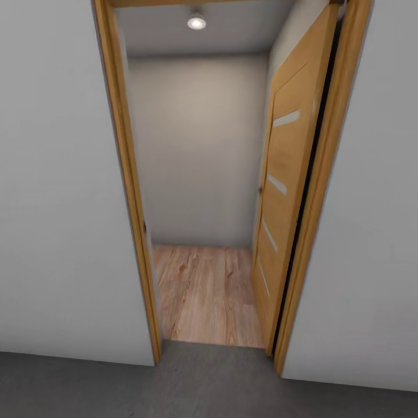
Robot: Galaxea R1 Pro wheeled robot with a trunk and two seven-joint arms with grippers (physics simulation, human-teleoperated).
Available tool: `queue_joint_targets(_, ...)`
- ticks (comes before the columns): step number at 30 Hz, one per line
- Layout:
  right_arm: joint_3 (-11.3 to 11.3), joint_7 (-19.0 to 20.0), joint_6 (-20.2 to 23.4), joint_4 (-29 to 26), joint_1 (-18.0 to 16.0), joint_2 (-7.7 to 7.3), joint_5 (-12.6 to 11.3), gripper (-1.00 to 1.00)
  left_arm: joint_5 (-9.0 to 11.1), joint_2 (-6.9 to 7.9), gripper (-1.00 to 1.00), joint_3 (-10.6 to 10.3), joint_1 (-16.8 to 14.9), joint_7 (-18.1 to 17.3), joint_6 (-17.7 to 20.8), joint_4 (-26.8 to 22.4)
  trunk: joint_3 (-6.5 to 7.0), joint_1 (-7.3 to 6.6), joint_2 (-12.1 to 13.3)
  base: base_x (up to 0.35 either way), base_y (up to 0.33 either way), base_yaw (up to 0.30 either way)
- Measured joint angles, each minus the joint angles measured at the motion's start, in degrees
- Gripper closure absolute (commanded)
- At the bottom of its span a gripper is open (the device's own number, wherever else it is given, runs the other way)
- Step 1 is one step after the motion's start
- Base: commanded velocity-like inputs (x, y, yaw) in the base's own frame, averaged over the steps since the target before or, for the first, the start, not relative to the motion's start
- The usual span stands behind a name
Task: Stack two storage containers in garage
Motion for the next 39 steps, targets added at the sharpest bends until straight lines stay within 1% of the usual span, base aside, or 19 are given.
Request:
queue_joint_targets(6,-0.06,-0.07,-0.27,0.00,0.00,0.02,0.01,-1.00,-0.37,-0.12,-1.00,-0.06,0.00,-0.06,1.30,-0.10,0.00,0.00,0.00,0.323,0.000,0.000)
queue_joint_targets(15,-0.18,-0.23,-0.51,0.00,0.00,0.00,-0.09,-1.00,-0.38,-0.06,-1.00,0.12,-0.01,-0.05,1.24,-0.23,0.00,0.00,0.00,0.323,0.000,0.000)
queue_joint_targets(21,-0.24,-0.30,-0.54,0.00,0.00,0.06,-0.22,-1.00,0.00,0.19,-1.00,-0.04,-0.01,0.00,0.77,-0.23,0.00,0.00,0.00,0.323,0.000,-0.005)
queue_joint_targets(29,-0.45,-0.57,-0.45,0.00,0.00,0.09,-0.62,-1.00,-0.07,0.09,-1.00,-0.06,-0.01,0.00,0.63,-0.19,0.00,0.00,0.00,0.323,0.000,-0.109)
queue_joint_targets(39,-0.28,-0.62,-0.44,0.00,0.00,0.07,-0.19,-1.00,-0.15,-0.04,-1.00,-0.06,-0.01,-0.03,0.62,-0.16,0.00,0.00,0.00,0.323,0.000,-0.012)
